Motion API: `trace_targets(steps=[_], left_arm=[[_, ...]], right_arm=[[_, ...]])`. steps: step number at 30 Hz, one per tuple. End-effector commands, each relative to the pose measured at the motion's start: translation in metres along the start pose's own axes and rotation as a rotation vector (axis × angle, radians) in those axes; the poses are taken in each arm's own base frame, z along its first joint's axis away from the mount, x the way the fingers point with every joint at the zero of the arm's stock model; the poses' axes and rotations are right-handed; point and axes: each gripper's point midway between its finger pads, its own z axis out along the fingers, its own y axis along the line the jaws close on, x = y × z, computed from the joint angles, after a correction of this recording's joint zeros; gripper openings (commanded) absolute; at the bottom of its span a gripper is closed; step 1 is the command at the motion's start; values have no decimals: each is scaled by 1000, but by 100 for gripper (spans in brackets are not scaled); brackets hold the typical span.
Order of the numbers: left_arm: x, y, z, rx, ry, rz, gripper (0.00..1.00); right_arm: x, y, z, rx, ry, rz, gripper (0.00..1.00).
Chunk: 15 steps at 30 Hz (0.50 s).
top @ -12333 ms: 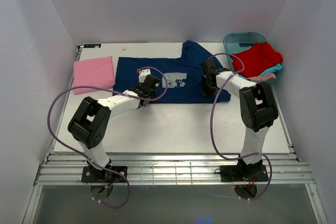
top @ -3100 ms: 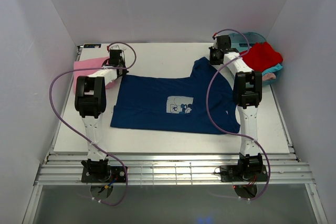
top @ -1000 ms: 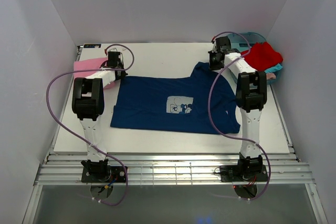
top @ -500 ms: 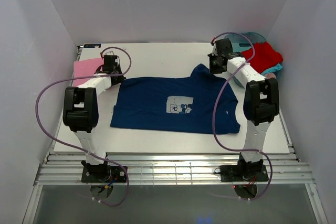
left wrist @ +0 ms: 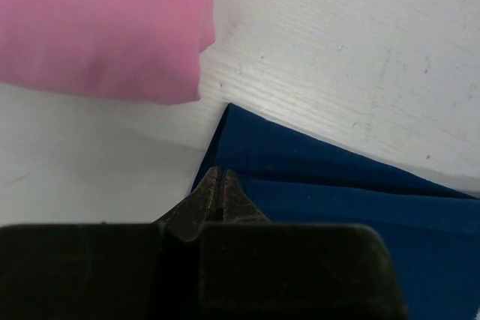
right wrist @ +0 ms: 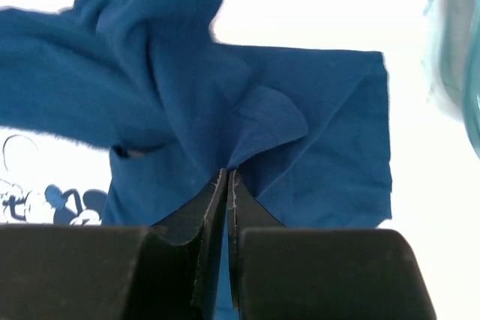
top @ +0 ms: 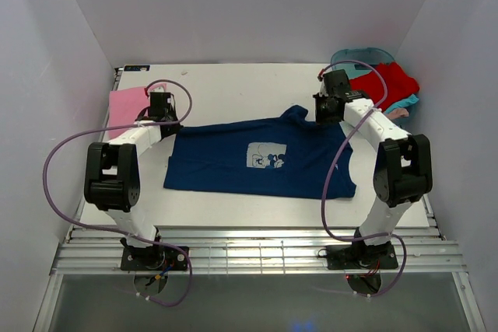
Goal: Fold and stack the t-shirts
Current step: Fold the other side of the tshirt into a rectangle
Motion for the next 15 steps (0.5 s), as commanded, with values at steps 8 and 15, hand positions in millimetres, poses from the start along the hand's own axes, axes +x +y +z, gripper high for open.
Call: trace_targets(steps=[8, 15], left_arm=[[-5, 31, -40, -126, -49, -2, 0], [-3, 40, -51, -158, -61, -16, 0]], right_arm=[[25, -9, -52, 62, 18, 12, 8], [45, -10, -65, 71, 44, 7, 8]])
